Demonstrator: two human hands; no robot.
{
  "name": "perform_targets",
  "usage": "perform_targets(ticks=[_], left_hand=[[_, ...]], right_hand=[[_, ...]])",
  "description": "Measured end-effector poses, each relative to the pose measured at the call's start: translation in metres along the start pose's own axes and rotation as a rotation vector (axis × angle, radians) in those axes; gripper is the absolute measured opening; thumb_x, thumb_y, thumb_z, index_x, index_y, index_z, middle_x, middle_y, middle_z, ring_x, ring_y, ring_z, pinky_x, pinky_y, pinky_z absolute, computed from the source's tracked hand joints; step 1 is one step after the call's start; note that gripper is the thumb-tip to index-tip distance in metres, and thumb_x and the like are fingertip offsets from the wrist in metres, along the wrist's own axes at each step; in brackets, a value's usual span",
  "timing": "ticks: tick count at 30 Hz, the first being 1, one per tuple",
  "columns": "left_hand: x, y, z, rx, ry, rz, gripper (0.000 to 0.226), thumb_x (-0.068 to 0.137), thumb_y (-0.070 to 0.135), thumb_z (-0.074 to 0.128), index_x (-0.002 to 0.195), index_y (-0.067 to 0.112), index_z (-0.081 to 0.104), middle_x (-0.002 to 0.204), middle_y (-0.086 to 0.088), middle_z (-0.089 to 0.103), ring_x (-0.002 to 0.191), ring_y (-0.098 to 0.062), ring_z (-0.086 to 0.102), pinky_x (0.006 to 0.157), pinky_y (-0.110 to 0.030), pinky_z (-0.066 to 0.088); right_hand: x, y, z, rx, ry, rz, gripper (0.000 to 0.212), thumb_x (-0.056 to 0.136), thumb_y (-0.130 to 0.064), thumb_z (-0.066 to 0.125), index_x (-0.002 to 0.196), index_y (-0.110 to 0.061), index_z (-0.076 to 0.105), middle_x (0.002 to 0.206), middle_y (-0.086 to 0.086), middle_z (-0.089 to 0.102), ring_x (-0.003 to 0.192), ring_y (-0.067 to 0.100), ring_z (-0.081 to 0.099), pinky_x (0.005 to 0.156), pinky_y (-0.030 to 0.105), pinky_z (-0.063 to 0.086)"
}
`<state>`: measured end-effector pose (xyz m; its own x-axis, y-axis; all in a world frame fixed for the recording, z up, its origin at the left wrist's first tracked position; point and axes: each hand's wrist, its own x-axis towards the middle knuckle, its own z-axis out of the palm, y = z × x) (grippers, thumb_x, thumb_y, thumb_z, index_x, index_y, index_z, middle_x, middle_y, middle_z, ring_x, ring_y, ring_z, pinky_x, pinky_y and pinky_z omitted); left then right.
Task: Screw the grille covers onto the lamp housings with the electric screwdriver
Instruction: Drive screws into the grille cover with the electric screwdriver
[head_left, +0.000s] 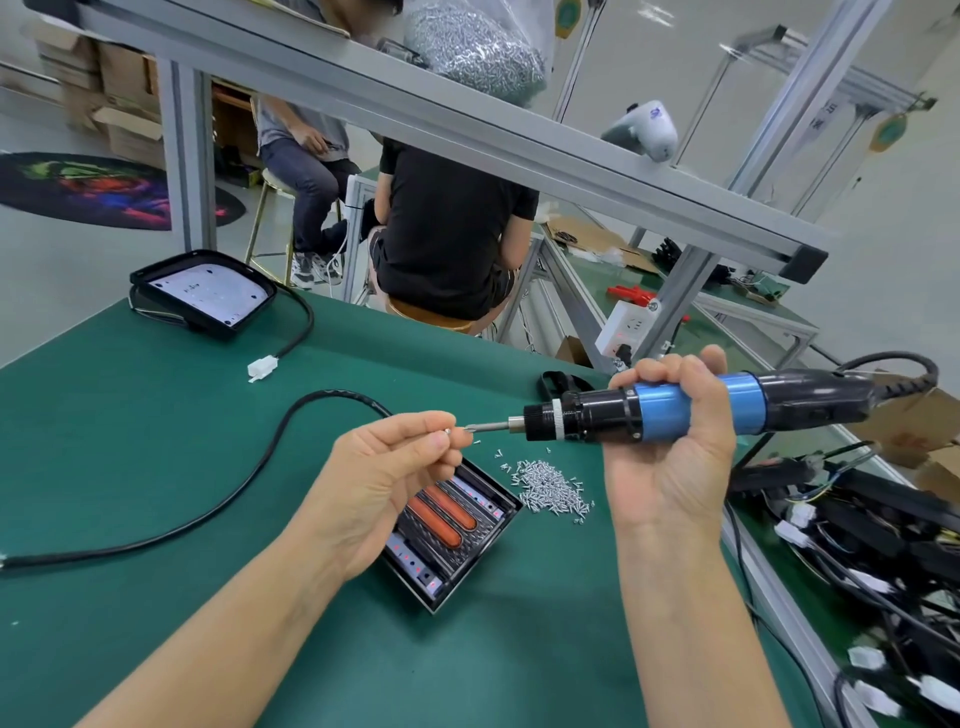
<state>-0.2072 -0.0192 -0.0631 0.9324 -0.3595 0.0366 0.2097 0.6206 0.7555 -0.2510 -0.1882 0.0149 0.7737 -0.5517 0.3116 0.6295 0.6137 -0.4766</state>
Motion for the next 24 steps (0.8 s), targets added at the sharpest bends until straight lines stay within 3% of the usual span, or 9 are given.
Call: perform_targets(ticks=[7,11,15,21,24], left_hand=[[-0.0037,-0.0041,0.0050,0.033,-0.001,-0.004,0.015,0.069,0.007,0.065,0.077,0.010,0.077,0.080,-0.013,0.072,0.062,-0.015,0.064,0.056,-0.023,0.054],[-0.0048,-0.0047,0.0053,0.010,0.010,-0.014,0.015,0.069,0.007,0.066,0.078,0.009,0.077,0.075,-0.010,0.070,0.060,-0.013,0.062,0.055,-0.023,0.054],[-0.0049,-0.0041,0.0055,0.009,0.021,-0.016,0.015,0.068,0.006,0.066,0.078,0.008,0.078,0.074,-0.010,0.070,0.059,-0.013,0.062,0.057,-0.022,0.054],[-0.0058,-0.0040,0.0053,0.033,0.031,0.004,0.016,0.065,0.005,0.068,0.078,0.006,0.077,0.074,-0.012,0.071,0.059,-0.013,0.063,0.058,-0.021,0.055],[-0.0057,-0.0046,0.0047,0.033,0.039,0.015,0.017,0.065,0.005,0.068,0.078,0.006,0.078,0.074,-0.012,0.071,0.059,-0.013,0.063,0.058,-0.021,0.055]], right_hand=[[-0.0035,0.0016,0.0011,-0.010,-0.025,0.010,0.029,0.081,0.001,0.059,0.099,-0.022,0.056,0.070,-0.006,0.059,0.060,0.009,0.058,0.070,0.023,0.053],[-0.0041,0.0011,0.0025,-0.010,-0.045,0.012,0.040,0.065,-0.005,0.070,0.098,-0.023,0.056,0.070,-0.006,0.058,0.061,0.008,0.058,0.068,0.023,0.053],[-0.0041,0.0006,0.0028,-0.006,-0.050,0.007,0.043,0.061,-0.006,0.071,0.097,-0.023,0.057,0.070,-0.006,0.058,0.060,0.008,0.058,0.068,0.023,0.053],[-0.0035,0.0010,0.0032,-0.015,-0.036,0.010,0.044,0.059,-0.005,0.073,0.096,-0.023,0.057,0.068,-0.006,0.058,0.059,0.008,0.058,0.067,0.023,0.053],[-0.0030,0.0016,0.0025,-0.023,-0.028,0.015,0.039,0.067,-0.001,0.068,0.097,-0.022,0.056,0.068,-0.006,0.058,0.059,0.008,0.058,0.067,0.024,0.053]])
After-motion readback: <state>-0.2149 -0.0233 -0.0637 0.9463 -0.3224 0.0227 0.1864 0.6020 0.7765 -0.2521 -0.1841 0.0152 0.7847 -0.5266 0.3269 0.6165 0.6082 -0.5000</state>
